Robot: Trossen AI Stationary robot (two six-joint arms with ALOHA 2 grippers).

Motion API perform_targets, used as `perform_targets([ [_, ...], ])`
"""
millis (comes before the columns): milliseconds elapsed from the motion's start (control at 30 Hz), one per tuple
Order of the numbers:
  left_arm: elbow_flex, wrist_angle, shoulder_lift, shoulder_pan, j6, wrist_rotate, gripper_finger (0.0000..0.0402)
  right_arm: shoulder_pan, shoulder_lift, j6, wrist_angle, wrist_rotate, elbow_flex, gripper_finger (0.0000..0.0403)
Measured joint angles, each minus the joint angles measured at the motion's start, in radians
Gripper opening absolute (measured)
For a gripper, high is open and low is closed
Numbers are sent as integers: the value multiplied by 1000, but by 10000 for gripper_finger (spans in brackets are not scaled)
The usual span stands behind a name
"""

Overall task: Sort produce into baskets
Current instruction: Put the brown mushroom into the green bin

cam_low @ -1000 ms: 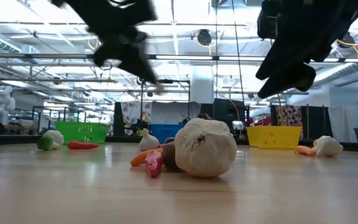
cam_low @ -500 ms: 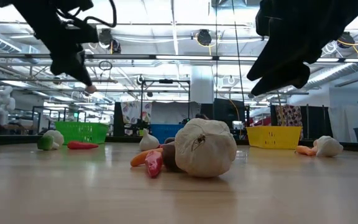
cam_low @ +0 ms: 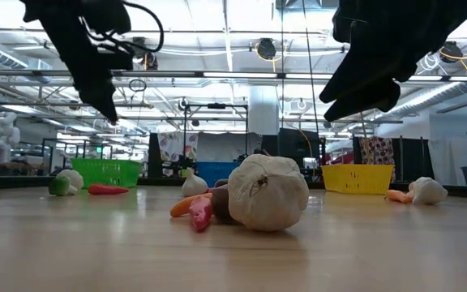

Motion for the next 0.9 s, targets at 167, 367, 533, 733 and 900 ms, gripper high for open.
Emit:
perform_targets([
  [167,0,7,0,72,39,55,133,-1,0,-26,9,0,0,242],
  [367,0,17,-9,84,39,119,150,-8,0,-30,13,-3,0,242],
  [533,0,97,-36,48,-4,452,150,-11,0,29,14,-11,5,242],
  [733,-23,297,-43,-92,-65,848,151,-11,-1,80,12,-91,43,242],
  [900,-34,355,-42,-308,-229,901,151,-3,-1,92,16,-88,50,242],
])
